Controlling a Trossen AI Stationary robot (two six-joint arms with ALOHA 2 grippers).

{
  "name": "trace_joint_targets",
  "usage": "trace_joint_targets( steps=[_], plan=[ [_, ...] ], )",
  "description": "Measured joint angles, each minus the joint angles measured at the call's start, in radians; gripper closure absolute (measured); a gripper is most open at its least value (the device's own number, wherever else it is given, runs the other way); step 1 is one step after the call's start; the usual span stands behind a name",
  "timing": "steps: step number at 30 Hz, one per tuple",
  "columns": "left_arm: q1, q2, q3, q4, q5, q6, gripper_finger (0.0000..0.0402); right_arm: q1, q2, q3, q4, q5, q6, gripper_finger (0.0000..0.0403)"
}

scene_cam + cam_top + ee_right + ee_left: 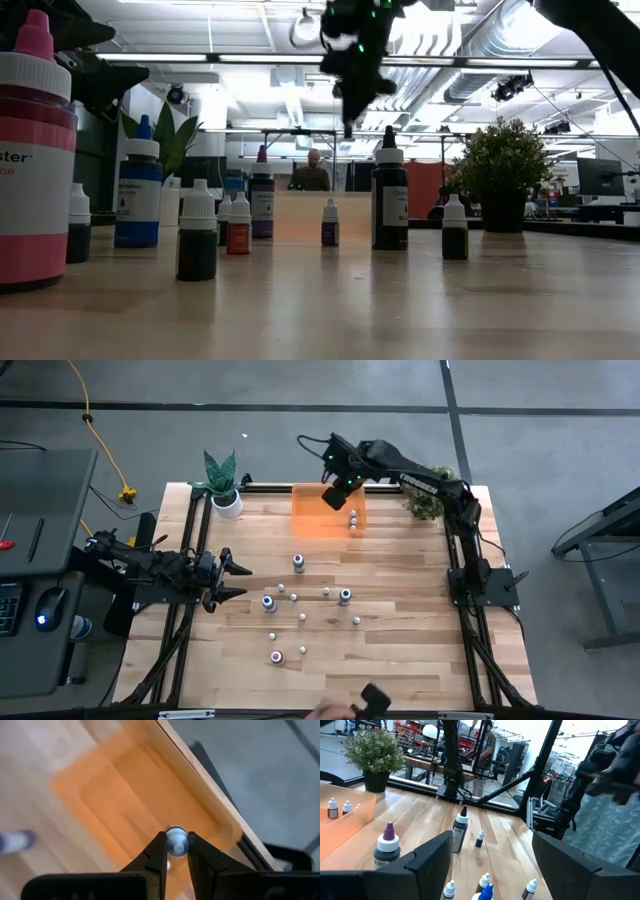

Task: Pick & Place food coloring
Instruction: Put the small black food coloring bottle into the orange bin

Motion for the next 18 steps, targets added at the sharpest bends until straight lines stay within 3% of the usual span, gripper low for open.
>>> trace_joint_targets(
  steps=[11, 18],
  plan=[
    [0.000, 0.000, 0.000, 0.000, 0.000, 0.000, 0.0130, -0.110, 0.001, -0.310, 0.222, -0.131, 0.006, 0.0351],
    [0.000, 0.000, 0.000, 0.000, 0.000, 0.000, 0.0130, -0.145, 0.001, -0.422, 0.308, -0.146, 0.029, 0.0345]
  ],
)
